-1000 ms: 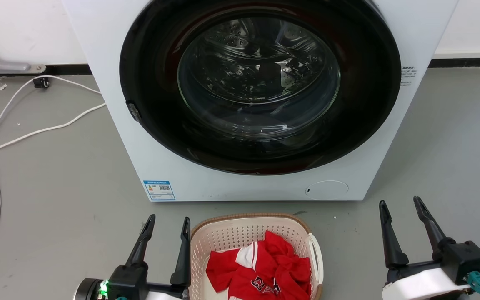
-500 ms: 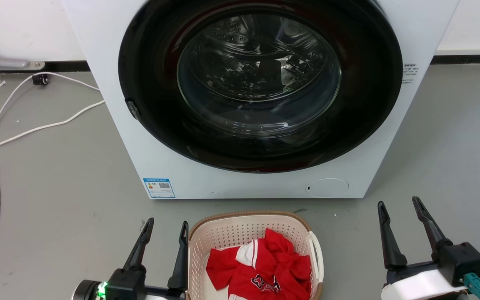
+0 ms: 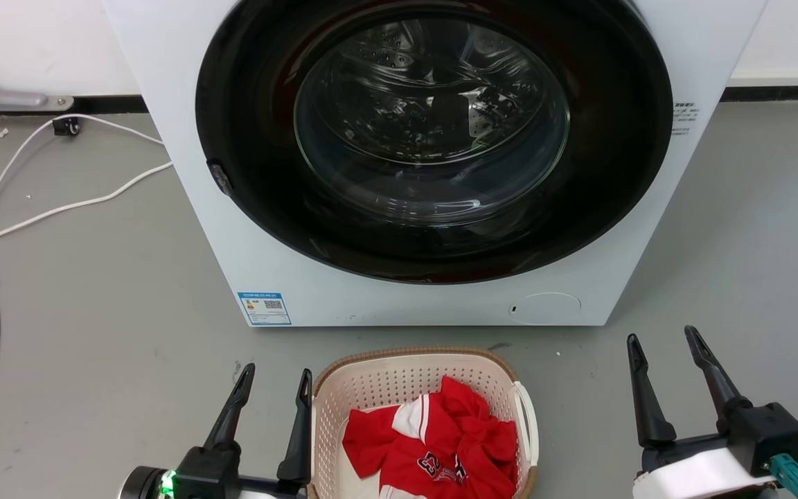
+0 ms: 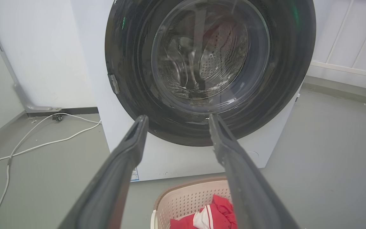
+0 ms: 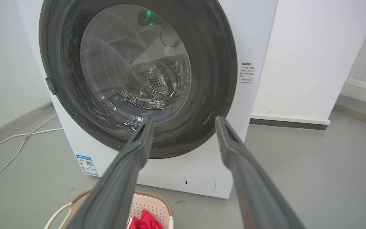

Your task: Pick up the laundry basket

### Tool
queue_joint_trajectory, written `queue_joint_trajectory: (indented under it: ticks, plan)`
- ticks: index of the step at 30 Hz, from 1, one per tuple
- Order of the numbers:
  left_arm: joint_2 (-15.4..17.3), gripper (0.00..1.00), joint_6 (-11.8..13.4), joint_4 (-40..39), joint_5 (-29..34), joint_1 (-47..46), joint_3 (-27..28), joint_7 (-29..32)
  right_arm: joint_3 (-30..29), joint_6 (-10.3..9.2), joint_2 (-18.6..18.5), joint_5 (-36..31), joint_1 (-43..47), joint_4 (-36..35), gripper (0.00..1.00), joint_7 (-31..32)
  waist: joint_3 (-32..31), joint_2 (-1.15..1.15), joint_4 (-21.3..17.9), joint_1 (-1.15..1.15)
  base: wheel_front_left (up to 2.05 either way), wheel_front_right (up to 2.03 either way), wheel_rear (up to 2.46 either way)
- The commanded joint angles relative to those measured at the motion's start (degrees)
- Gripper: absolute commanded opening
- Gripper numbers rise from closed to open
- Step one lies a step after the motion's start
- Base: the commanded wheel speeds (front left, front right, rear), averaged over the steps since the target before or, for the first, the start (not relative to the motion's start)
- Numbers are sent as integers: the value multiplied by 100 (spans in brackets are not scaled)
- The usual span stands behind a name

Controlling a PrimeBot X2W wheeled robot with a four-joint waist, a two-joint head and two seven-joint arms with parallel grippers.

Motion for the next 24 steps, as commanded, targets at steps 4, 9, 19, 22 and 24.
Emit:
queue_joint_trajectory:
  ticks: [4,9,19,22,24]
  plan:
    - [-8,100,2,59,-119,-51,5,-16,20,-2,5,106,-92,49,100,-13,194,0,-42,0,0,0,0]
    - [-7,100,-31,165,-136,-351,9,-16,80,-2,5,-23,-379,61,100,-13,762,0,-67,0,0,0,0]
    - [-6,100,-152,883,-180,-1429,328,-16,189,-2,5,-227,-1360,593,100,-13,2174,0,-66,0,0,0,0]
    - [-7,100,-247,1295,-205,-1792,445,-16,201,-2,4,-275,-1741,941,100,42,2596,0,-66,0,0,0,0]
    - [15,100,-309,1615,-238,-2110,534,-16,234,-2,5,-278,-2028,1204,100,143,2862,0,-64,0,0,0,0]
